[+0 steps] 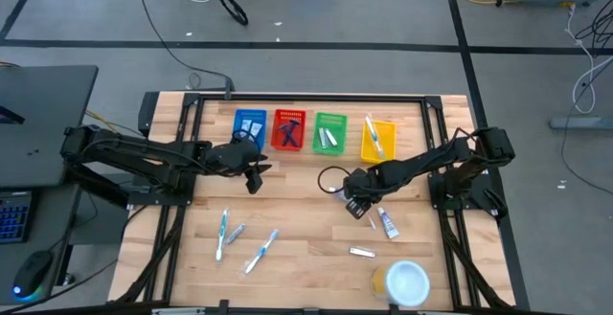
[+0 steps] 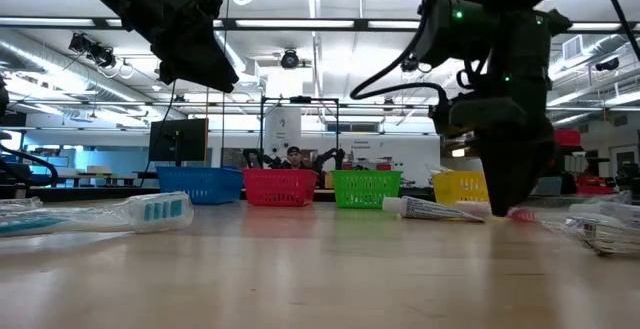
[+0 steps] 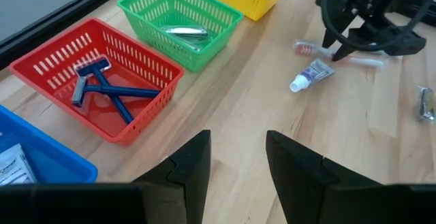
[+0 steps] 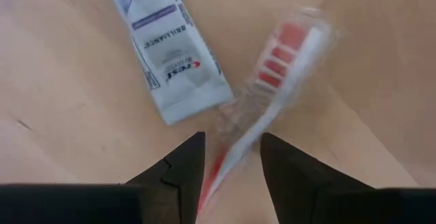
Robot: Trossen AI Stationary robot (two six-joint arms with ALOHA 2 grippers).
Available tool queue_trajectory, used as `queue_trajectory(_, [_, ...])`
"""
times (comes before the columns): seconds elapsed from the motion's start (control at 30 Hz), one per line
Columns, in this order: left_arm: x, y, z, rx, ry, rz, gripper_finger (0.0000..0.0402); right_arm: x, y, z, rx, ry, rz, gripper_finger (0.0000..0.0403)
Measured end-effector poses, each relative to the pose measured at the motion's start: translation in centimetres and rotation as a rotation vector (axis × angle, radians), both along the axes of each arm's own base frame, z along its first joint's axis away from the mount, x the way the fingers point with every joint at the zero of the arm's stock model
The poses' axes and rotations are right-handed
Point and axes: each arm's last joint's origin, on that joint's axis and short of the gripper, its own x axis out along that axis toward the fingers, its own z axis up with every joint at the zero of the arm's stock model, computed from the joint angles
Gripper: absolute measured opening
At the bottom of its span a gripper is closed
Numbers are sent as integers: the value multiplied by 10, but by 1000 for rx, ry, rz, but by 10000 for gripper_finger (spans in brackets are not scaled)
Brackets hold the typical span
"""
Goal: Pick & Place Travel size toiletries
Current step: Put the orange toothbrush into the yellow bin
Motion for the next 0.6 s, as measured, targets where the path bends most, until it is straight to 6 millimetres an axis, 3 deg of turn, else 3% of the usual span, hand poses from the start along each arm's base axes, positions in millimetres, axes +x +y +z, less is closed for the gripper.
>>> queue_trajectory(0.17, [0,0,0,0,-1,0,150,-3,-5,-10,0,-30,31,139])
queue_trajectory(0.4, [0,0,1,1,-9,2,150,-6,-8,-13,-27,-6,35,63])
queue_trajectory(0.6, [0,1,1,12,-8,18,150,-5,-8,-2,-31,-3,41,28])
